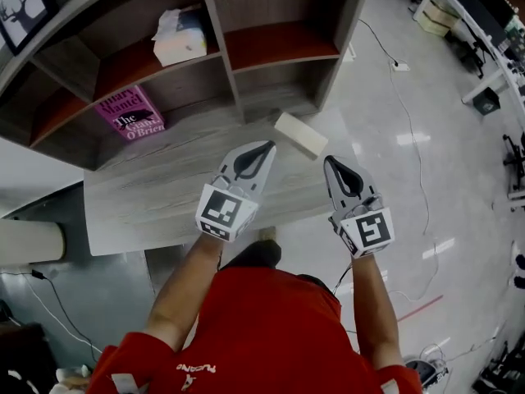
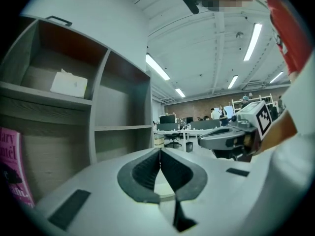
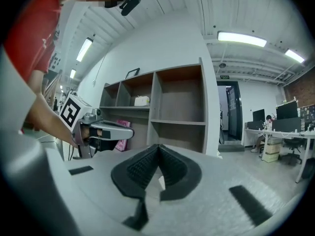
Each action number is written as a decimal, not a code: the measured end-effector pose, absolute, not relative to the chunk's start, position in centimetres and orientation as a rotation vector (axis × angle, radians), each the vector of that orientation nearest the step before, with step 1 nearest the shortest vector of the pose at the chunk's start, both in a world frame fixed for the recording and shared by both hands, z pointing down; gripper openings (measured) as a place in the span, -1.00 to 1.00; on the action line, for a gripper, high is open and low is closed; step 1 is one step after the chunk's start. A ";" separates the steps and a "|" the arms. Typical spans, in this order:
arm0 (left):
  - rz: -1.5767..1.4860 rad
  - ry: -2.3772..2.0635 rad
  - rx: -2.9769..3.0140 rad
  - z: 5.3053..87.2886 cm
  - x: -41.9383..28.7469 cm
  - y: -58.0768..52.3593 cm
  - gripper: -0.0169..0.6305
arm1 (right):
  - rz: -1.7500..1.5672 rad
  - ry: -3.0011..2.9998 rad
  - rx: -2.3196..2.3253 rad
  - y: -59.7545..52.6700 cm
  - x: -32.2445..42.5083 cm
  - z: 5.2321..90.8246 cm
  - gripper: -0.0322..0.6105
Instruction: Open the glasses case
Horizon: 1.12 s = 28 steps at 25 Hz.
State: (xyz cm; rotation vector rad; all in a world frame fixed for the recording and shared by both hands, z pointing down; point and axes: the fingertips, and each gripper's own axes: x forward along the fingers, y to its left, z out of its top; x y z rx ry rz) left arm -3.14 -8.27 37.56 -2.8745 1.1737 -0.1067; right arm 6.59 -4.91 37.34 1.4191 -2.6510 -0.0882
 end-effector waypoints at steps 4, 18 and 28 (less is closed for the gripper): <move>-0.127 1.147 -2.902 38.9 -3.4 -11.4 -0.92 | -0.049 -2.615 1.438 -8.2 6.7 38.5 -0.88; -0.352 1.154 -3.011 45.8 -2.9 -16.4 -0.91 | 0.094 -2.465 1.363 -12.6 7.7 45.2 -0.74; -0.542 1.183 -3.077 49.8 -1.4 -18.0 -0.72 | 0.146 -2.433 1.202 -14.5 8.2 49.0 -0.45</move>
